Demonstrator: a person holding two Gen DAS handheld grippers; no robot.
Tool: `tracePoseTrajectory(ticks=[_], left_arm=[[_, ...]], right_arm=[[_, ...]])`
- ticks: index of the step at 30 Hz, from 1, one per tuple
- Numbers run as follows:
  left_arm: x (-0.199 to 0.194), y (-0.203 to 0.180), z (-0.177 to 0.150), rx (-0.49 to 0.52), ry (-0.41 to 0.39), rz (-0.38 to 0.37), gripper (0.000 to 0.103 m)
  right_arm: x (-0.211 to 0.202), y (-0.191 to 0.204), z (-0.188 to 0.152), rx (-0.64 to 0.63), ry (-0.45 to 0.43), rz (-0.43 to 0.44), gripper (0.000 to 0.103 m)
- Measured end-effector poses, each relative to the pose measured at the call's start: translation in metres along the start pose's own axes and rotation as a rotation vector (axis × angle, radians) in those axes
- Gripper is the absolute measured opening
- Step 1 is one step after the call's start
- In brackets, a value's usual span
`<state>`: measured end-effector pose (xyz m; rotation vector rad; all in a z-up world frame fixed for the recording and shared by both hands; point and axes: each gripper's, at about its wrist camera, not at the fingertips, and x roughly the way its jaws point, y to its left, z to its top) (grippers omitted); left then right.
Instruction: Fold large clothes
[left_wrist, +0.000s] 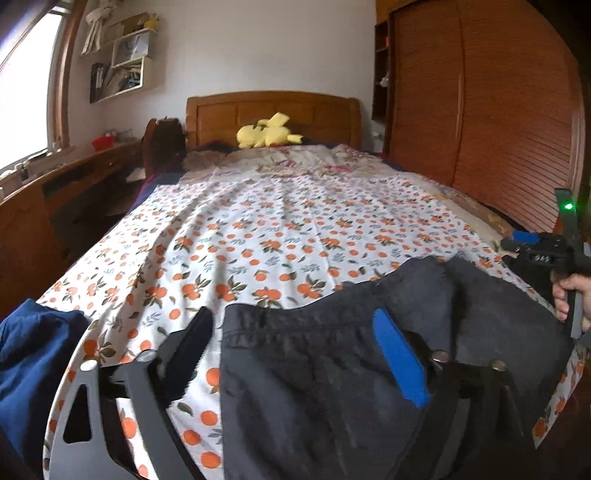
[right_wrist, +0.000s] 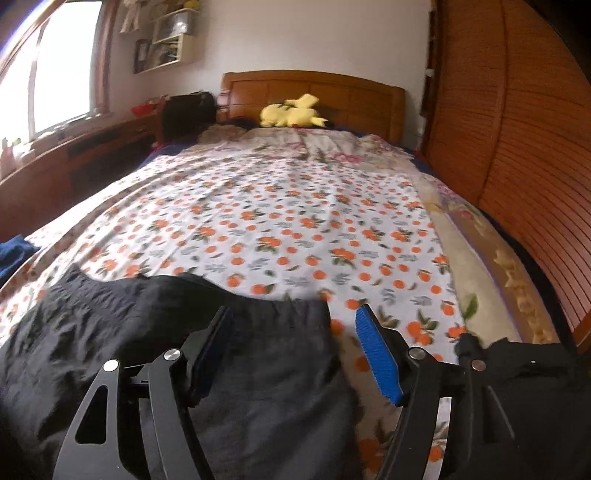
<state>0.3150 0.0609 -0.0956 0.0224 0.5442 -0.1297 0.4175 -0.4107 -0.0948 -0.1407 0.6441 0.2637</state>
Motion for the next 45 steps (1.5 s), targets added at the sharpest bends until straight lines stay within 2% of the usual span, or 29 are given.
tracePoseTrajectory(ticks=[4, 9, 15, 16, 19, 21, 24, 26, 31, 34, 35, 36, 37, 39, 41, 45], left_arm=[[-0.01, -0.011, -0.002, 0.001, -0.024, -0.014, 0.1], [-0.022, -0.018, -0.009, -0.01, -0.032, -0.035, 0.1], [-0.034, -0.023, -0.02, -0.023, -0.029, -0.062, 0.1], [-0.036, -0.024, -0.022, -0.022, -0.026, -0.066, 0.1], [-0.039, -0.028, -0.025, -0.007, -0.024, -0.074, 0.1], [-0.041, -0.032, -0.027, 0.007, -0.027, -0.077, 0.1], [-0.043, -0.035, -0.026, 0.015, -0.033, -0.084, 0.1], [-0.043, -0.036, -0.026, 0.014, -0.031, -0.086, 0.1], [-0.043, -0.036, -0.026, 0.014, -0.031, -0.088, 0.1], [-0.042, -0.037, -0.026, 0.017, -0.026, -0.089, 0.1], [-0.042, -0.038, -0.026, 0.019, -0.025, -0.088, 0.1], [-0.041, -0.037, -0.026, 0.021, -0.026, -0.089, 0.1], [-0.041, -0.036, -0.026, 0.022, -0.027, -0.09, 0.1], [-0.041, -0.036, -0.026, 0.021, -0.026, -0.092, 0.1], [-0.041, -0.035, -0.026, 0.018, -0.028, -0.098, 0.1], [-0.042, -0.038, -0.026, 0.024, -0.032, -0.104, 0.1]], right_arm=[[0.007, 0.039, -0.004, -0.053, 0.039, 0.074, 0.063], [0.028, 0.089, -0.007, -0.116, 0.099, 0.16, 0.05], [0.058, 0.119, -0.003, -0.109, 0.187, 0.223, 0.045], [0.063, 0.123, -0.003, -0.111, 0.205, 0.226, 0.044], [0.078, 0.133, -0.005, -0.142, 0.251, 0.184, 0.032], [0.085, 0.136, -0.005, -0.164, 0.256, 0.16, 0.019], [0.095, 0.132, -0.002, -0.141, 0.264, 0.164, 0.007], [0.1, 0.13, 0.001, -0.129, 0.255, 0.152, 0.004], [0.119, 0.131, 0.006, -0.108, 0.257, 0.097, 0.005], [0.122, 0.131, 0.006, -0.105, 0.268, 0.095, 0.011], [0.123, 0.131, 0.007, -0.105, 0.264, 0.1, 0.018], [0.122, 0.13, 0.007, -0.107, 0.257, 0.103, 0.03], [0.118, 0.129, 0.007, -0.112, 0.247, 0.098, 0.033], [0.109, 0.126, 0.006, -0.117, 0.233, 0.113, 0.036], [0.097, 0.119, 0.006, -0.118, 0.213, 0.12, 0.044], [0.067, 0.103, 0.003, -0.121, 0.186, 0.133, 0.045]])
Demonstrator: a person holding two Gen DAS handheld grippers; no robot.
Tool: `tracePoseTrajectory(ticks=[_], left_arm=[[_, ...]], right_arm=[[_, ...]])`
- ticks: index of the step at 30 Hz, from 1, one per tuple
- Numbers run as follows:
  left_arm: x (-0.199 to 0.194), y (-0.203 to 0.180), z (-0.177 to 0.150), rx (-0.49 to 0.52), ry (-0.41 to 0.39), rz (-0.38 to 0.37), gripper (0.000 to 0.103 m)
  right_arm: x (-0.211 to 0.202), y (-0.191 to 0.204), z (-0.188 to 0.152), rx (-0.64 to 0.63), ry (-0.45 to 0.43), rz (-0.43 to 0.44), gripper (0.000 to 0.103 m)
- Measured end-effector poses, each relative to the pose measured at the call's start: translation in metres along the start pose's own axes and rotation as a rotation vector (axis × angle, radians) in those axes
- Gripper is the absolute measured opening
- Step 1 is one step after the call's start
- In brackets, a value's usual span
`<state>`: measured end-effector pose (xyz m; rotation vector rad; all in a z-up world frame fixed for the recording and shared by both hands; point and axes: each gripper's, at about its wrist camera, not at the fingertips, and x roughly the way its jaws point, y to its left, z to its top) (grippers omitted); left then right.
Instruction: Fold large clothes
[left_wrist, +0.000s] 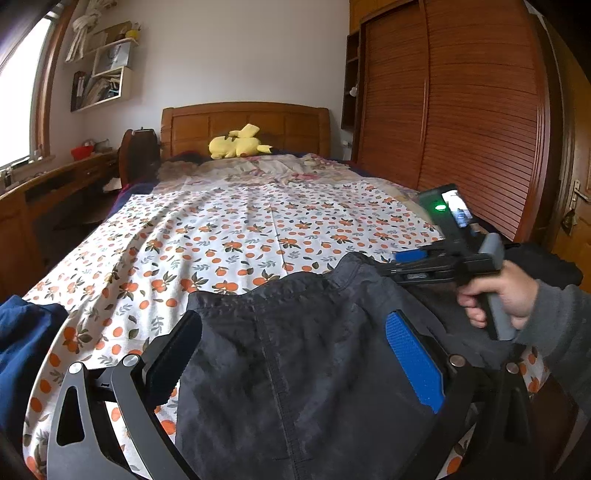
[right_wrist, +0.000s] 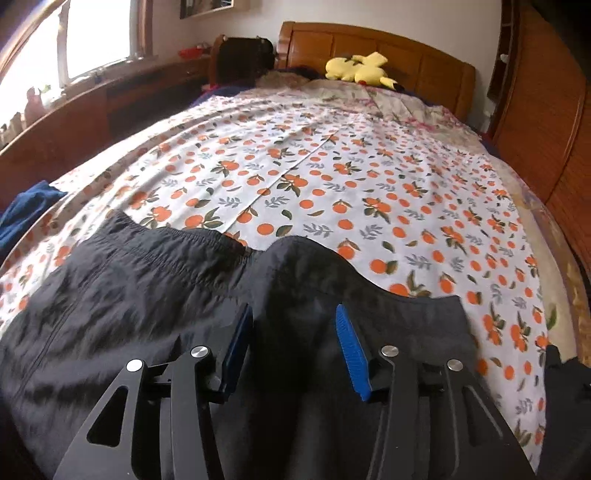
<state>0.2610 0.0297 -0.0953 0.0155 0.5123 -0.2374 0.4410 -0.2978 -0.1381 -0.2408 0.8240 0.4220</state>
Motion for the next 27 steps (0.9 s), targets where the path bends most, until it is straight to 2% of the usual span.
tracePoseTrajectory(ticks=[8, 12, 21, 23, 27], left_arm=[[-0.001, -0.006, -0.001, 0.015, 0.002, -0.013, 0.1], [-0.006, -0.01, -0.001, 0.01, -0.01, -0.029, 0.1], [-0.007, -0.028, -0.011, 0.035, 0.007, -0.049, 0.1], [-0.006, -0.032, -0.015, 0.039, 0.017, -0.053, 0.1], [-0.006, -0.039, -0.024, 0.045, 0.03, -0.059, 0.1]], right_arm=[[-0.061, -0.036, -0.051, 0.009, -0.022, -0.031, 0.045], [-0.077, -0.05, -0.081, 0.028, -0.011, -0.065, 0.045], [-0.101, -0.067, -0.147, 0.07, 0.025, -0.094, 0.044], [-0.1, -0.067, -0.161, 0.042, 0.041, -0.128, 0.044], [-0.092, -0.078, -0.179, 0.143, 0.038, -0.077, 0.045]])
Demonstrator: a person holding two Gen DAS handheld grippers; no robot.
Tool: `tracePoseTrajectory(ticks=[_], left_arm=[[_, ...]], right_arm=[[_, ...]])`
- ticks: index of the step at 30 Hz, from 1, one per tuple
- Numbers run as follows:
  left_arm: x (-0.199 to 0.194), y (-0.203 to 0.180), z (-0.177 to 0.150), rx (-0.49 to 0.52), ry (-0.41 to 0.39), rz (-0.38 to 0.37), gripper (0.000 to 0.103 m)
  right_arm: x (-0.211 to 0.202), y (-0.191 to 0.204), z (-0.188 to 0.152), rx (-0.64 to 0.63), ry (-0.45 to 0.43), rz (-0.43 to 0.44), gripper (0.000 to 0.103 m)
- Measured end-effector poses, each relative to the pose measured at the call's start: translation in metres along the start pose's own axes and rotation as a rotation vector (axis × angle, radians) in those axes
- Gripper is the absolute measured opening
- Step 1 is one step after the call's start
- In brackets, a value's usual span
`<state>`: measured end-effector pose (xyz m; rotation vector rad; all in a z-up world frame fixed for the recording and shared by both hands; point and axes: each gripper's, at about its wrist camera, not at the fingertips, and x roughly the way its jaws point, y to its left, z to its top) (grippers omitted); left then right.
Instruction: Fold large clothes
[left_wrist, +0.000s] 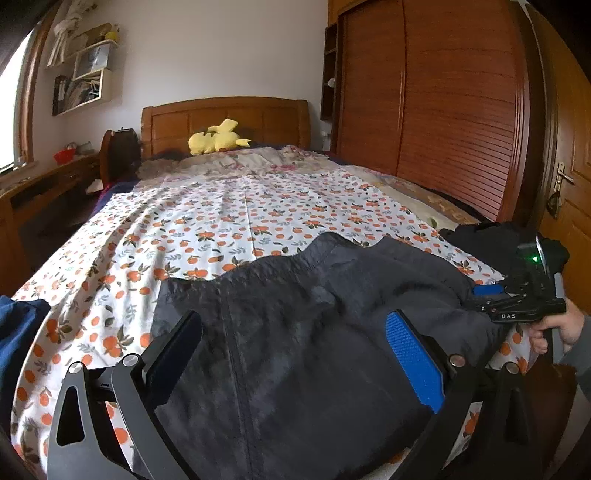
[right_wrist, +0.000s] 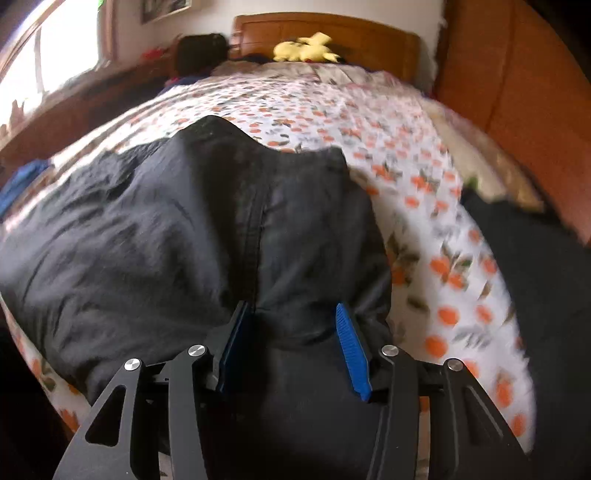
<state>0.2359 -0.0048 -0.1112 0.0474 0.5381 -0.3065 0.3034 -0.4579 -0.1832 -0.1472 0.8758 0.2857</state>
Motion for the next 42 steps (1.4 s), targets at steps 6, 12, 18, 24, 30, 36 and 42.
tracePoseTrajectory(ticks=[6, 12, 18, 24, 30, 36, 42], left_arm=[[-0.002, -0.017, -0.014, -0.006, 0.018, 0.003, 0.1], [-0.013, -0.034, -0.018, 0.02, -0.002, 0.023, 0.1], [-0.022, -0.041, -0.021, 0.012, 0.003, 0.033, 0.1], [-0.025, -0.041, -0.027, 0.001, 0.029, 0.058, 0.1], [-0.025, -0.033, -0.03, 0.001, 0.064, 0.11, 0.1], [-0.025, -0.014, -0.033, -0.023, 0.099, 0.174, 0.1], [-0.028, 0.018, -0.045, -0.072, 0.134, 0.234, 0.1]], right_arm=[[-0.012, 0.008, 0.001, -0.014, -0.045, -0.043, 0.045], [-0.036, 0.017, 0.006, -0.035, -0.105, -0.022, 0.045], [-0.052, 0.048, 0.012, -0.083, -0.155, 0.055, 0.045], [-0.052, 0.09, 0.019, -0.13, -0.18, 0.156, 0.045], [-0.038, 0.127, 0.024, -0.179, -0.17, 0.225, 0.046], [-0.013, 0.149, 0.016, -0.215, -0.109, 0.2, 0.049], [-0.001, 0.151, 0.005, -0.215, -0.084, 0.191, 0.05]])
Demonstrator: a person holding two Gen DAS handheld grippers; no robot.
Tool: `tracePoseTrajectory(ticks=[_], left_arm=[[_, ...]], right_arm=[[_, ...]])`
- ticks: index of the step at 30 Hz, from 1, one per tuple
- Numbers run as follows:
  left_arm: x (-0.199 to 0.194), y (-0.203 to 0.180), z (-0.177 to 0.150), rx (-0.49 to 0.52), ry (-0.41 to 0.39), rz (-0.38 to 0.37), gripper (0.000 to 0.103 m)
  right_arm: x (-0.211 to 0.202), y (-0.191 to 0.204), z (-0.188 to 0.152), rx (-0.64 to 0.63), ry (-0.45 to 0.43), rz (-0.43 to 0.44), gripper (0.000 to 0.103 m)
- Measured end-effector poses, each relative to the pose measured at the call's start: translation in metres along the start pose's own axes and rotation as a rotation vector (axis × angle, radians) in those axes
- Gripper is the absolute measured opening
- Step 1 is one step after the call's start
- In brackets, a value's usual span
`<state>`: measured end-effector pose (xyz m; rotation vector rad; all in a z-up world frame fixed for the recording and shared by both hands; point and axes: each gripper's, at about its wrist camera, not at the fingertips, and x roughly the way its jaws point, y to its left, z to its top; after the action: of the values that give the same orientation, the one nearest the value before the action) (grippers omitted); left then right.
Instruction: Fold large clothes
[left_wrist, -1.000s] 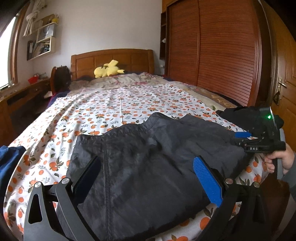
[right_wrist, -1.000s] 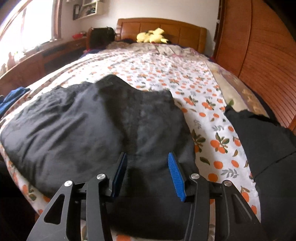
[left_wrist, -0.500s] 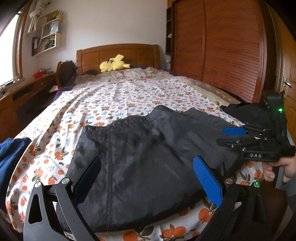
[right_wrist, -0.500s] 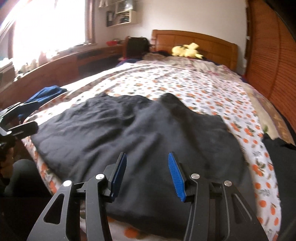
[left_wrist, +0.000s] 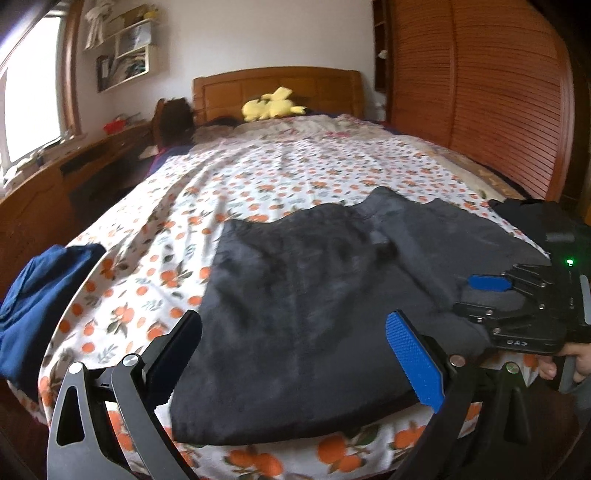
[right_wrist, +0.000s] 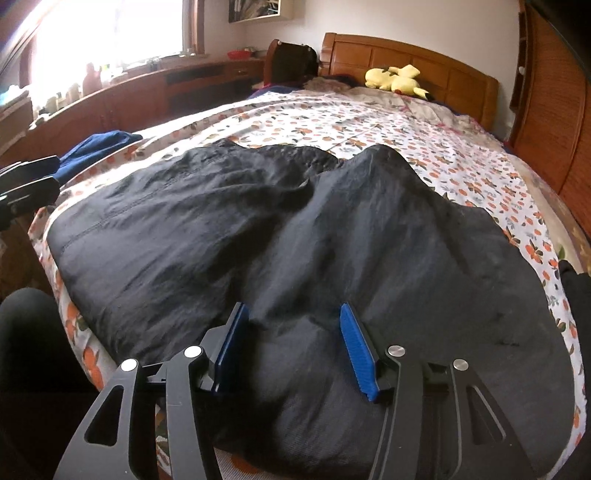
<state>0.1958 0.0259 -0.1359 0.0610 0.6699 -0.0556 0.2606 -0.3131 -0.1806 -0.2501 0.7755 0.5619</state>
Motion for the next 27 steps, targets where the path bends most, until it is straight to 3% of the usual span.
tracePoseTrajectory(ticks=[11, 16, 27], left_arm=[[0.022, 0.053, -0.029, -0.063, 0.089, 0.053, 0.1], [0.034, 0.074, -0.048, -0.101, 0.147, 0.056, 0.084], [0.036, 0.084, -0.069, -0.19, 0.161, 0.015, 0.078]], right_arm=[[0.002, 0.001, -0.002, 0.013, -0.012, -0.011, 0.05], [0.003, 0.0, -0.003, 0.018, -0.016, -0.015, 0.051], [0.002, 0.0, -0.004, 0.019, -0.025, -0.018, 0.051]])
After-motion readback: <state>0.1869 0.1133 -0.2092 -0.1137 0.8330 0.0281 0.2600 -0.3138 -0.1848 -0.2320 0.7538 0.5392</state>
